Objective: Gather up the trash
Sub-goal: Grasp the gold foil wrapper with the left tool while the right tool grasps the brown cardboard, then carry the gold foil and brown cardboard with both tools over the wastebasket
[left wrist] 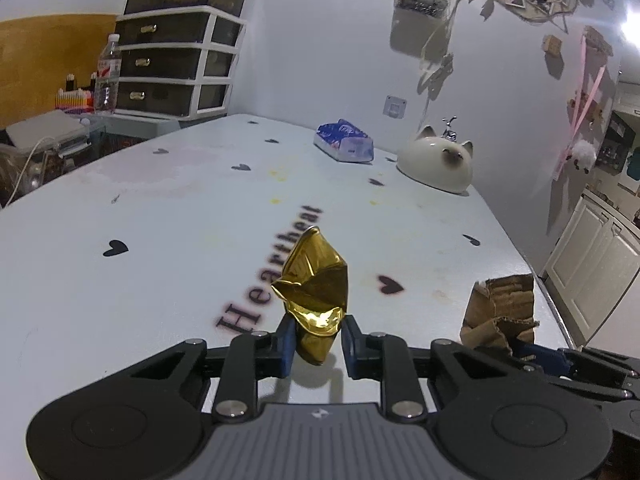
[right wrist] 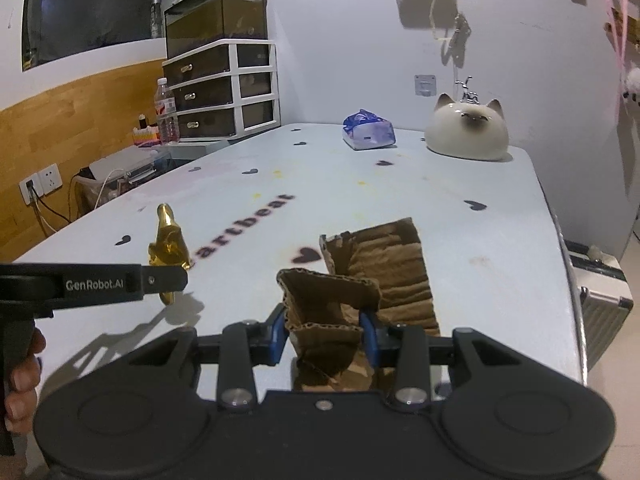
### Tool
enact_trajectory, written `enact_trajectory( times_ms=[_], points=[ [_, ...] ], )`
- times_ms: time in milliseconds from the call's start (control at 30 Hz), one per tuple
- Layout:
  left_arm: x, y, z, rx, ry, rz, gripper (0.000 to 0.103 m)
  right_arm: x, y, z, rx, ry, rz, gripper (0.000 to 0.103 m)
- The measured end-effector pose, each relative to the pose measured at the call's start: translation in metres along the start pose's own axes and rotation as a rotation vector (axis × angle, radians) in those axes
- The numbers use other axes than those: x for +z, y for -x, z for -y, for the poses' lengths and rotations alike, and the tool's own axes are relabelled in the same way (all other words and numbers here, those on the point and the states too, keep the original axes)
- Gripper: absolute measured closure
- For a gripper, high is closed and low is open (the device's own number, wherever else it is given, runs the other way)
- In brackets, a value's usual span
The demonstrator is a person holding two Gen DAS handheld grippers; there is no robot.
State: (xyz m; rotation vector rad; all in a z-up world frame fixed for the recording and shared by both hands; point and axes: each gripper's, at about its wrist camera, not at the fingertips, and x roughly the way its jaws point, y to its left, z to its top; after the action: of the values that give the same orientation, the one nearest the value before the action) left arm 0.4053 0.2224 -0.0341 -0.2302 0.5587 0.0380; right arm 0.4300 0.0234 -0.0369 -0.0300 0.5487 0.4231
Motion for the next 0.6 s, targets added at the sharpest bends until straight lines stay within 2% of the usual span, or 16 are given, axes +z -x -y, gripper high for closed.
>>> enact_trajectory(
  times_ms=[300, 600],
  points=[
    [-0.017, 0.034, 0.018, 0.009, -0.013, 0.018, 0.078, -0.012, 0.044, 0.007, 0.017, -0.011, 0.022, 0.065],
    [-0.039, 0.083, 0.042, 0.018, -0.015, 0.027, 0.078, -0.028, 0.094, 0.013, -0.004, -0.002, 0.03, 0.065]
  ],
)
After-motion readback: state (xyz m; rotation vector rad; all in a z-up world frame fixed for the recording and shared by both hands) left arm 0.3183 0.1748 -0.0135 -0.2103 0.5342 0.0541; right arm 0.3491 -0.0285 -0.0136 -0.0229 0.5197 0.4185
